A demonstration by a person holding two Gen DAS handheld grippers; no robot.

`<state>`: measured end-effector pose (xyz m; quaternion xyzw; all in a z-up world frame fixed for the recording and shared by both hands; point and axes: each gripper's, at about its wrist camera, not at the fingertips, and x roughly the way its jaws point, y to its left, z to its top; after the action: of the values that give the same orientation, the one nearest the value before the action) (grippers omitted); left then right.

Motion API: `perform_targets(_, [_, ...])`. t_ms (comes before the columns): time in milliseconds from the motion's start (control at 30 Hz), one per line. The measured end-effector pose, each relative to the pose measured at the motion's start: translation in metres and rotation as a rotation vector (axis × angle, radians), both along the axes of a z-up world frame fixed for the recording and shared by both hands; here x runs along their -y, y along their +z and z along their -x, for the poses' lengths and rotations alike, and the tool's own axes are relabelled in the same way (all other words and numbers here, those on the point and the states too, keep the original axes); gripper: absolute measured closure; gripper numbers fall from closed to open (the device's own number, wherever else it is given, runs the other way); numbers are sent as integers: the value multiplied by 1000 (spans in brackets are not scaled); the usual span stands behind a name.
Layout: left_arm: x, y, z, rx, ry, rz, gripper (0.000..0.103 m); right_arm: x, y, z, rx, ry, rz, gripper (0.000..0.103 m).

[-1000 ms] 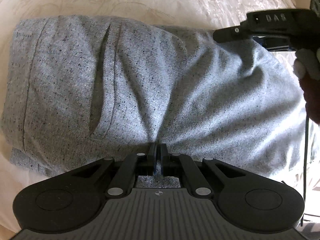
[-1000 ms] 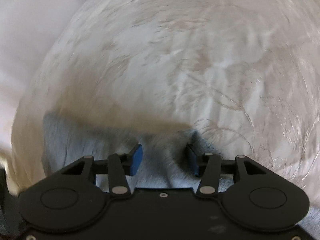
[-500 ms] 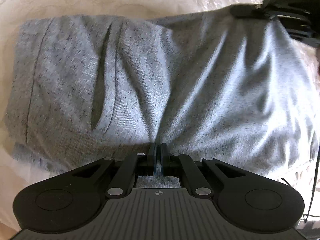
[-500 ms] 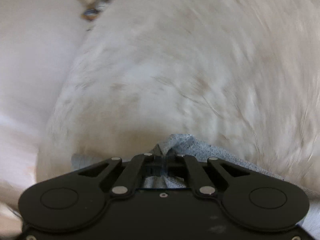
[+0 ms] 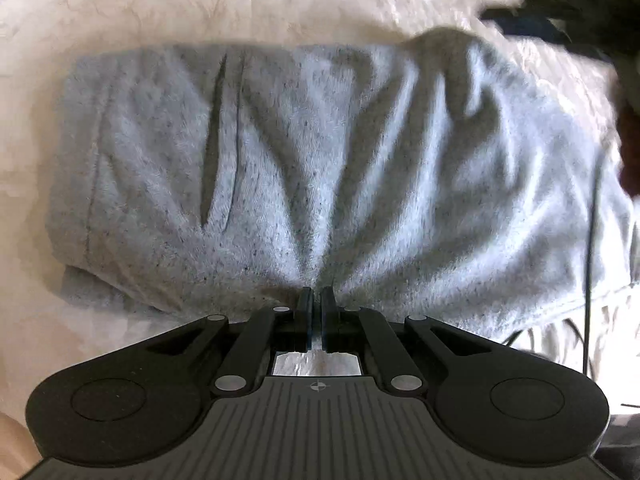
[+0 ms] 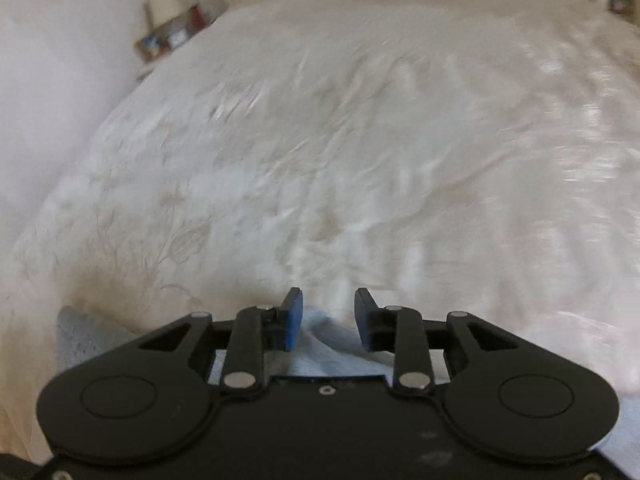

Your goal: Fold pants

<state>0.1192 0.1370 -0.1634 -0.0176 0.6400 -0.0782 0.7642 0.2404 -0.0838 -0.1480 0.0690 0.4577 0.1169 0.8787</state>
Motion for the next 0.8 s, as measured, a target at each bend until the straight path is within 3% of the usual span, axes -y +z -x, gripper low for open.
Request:
perform_targets(200, [26,16,-18,86,-6,29,99,60,-17,36,-67,-33,144,72])
perform_targets(367, [52,-11,-6,9,-40,3,99,97,-25,49,-83,-1,158,72])
perform_targets(467, [51,-27,10,-9,-32,-34,98,112,-26,34,-89,78,156,70])
perform_targets(600, [49,-17,2,-44,58,-51,99,125,-24,14,-95,224,173,58])
perform_targets(733, [60,4,-9,21,88,-95,99,129,-32,-7,-154,395,161,56])
perform_targets(800, [70,14,-16,49,103,-84,99,129,-40,-11,-186,479,163,59])
